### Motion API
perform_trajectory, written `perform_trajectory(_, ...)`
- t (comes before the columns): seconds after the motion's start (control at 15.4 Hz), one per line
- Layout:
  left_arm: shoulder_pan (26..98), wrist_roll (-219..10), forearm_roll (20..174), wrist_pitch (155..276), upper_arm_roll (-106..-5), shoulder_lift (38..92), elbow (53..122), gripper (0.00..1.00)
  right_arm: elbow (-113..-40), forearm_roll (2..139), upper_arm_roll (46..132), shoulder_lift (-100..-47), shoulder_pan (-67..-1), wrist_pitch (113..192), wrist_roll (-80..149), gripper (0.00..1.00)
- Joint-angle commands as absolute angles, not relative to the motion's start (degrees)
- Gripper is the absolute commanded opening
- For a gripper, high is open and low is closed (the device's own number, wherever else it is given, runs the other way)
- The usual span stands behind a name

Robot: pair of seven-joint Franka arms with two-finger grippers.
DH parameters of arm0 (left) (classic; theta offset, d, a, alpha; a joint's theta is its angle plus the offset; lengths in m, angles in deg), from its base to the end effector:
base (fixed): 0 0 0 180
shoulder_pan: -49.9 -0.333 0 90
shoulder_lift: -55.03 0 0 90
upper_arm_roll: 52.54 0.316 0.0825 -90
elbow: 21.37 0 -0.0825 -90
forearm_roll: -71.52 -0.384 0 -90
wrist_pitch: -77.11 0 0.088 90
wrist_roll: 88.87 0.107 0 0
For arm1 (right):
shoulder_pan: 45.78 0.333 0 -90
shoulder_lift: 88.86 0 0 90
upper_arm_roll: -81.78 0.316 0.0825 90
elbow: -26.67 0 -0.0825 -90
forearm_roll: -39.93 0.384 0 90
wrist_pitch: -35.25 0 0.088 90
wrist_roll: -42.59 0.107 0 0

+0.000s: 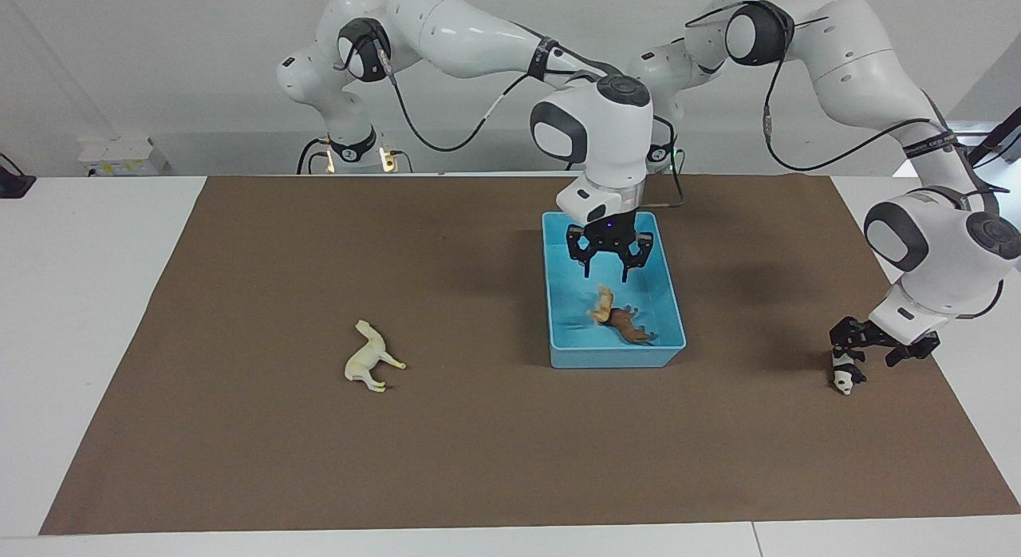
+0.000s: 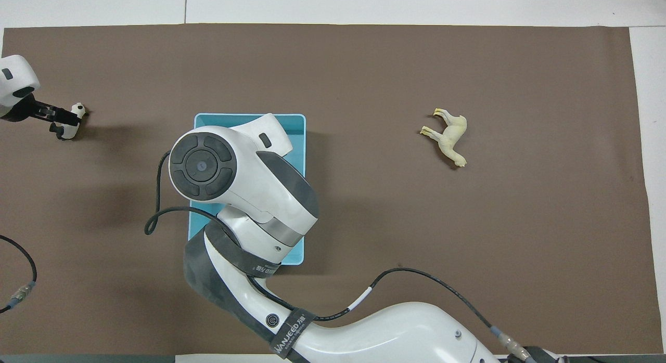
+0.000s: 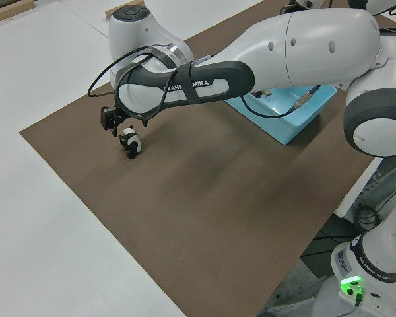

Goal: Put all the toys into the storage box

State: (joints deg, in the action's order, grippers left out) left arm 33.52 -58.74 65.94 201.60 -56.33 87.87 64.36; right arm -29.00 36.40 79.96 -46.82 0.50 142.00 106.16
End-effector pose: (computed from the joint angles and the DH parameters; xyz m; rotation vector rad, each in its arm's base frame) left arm 0.6962 0.1675 0.3460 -3.0112 0.5241 -0.1228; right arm 0.5454 0.5409 0.4512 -3.0149 0.4720 -0.2423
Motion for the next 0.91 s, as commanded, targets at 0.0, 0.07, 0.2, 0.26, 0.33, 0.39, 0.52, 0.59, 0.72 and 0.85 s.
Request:
perform_trajectory(0.0,33.4,-58.2,63.0,203.1,-56.8,89.4,63.1,0.96,-27.6,36.5,79.6,-47.7,-0.4,136.3,108.5,1.0)
perform_trajectory(0.07,33.4,-58.2,62.5,203.5,-56.8,89.4,63.1,0.96,-27.9,36.5,79.4,-49.2,-1.5,134.3,108.2,1.0)
perform_trajectory(0.2,33.5,-58.2,61.8,204.5,-56.8,89.5,63.3,0.96,-28.3,36.6,79.3,-50.8,-5.8,132.8,107.0,1.0)
perform_trajectory(0.26,33.6,-58.3,61.9,205.3,-56.8,89.6,63.6,0.96,-28.3,36.2,79.2,-51.0,-8.3,130.6,106.2,1.0)
perform_trajectory(0.33,33.8,-58.4,62.0,206.8,-56.8,89.7,64.2,0.96,-28.3,36.2,79.2,-51.1,-11.0,129.2,104.2,1.0)
perform_trajectory(0.39,33.8,-58.4,62.0,208.6,-56.8,89.7,65.4,0.96,-28.6,36.1,79.2,-51.1,-14.1,128.9,101.2,1.0)
perform_trajectory(0.52,33.9,-58.4,62.0,209.8,-56.8,89.7,67.0,0.96,-31.2,36.1,79.2,-51.1,-19.2,129.6,97.7,1.0)
perform_trajectory(0.59,33.9,-58.4,62.0,210.1,-56.8,89.7,67.1,0.96,-33.6,36.1,79.2,-51.8,-21.8,129.7,96.0,1.0)
perform_trajectory(0.72,33.6,-58.4,62.0,212.2,-56.8,89.7,69.0,0.96,-39.7,36.1,79.2,-54.2,-26.3,132.9,91.1,1.0)
perform_trajectory(0.85,33.8,-58.5,62.0,213.6,-56.8,89.7,69.9,0.96,-50.8,36.1,79.1,-58.3,-29.3,140.8,88.3,1.0)
